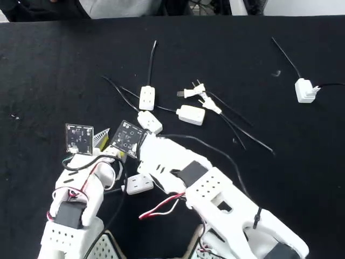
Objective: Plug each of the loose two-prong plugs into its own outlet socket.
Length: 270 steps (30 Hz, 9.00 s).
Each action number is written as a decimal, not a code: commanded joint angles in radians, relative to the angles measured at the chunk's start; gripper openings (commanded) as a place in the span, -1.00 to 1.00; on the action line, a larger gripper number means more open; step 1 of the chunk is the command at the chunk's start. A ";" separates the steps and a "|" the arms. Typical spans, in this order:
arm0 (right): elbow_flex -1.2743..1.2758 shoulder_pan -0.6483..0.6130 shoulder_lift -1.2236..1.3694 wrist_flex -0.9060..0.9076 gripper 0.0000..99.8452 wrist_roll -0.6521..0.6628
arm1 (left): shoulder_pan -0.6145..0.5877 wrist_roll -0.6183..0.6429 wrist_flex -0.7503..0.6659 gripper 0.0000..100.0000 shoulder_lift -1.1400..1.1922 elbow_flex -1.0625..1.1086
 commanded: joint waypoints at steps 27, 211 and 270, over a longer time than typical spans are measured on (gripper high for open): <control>-0.012 -0.021 -0.001 0.008 -0.98 -0.041 | 0.031 -0.060 0.152 -0.72 -0.003 -0.153; -0.522 0.006 -0.004 0.796 -0.98 0.345 | -0.351 -0.368 0.433 -0.94 -0.002 -0.038; -0.648 -0.153 0.351 0.801 -0.98 0.717 | -0.470 -0.370 0.423 -0.94 -0.003 0.058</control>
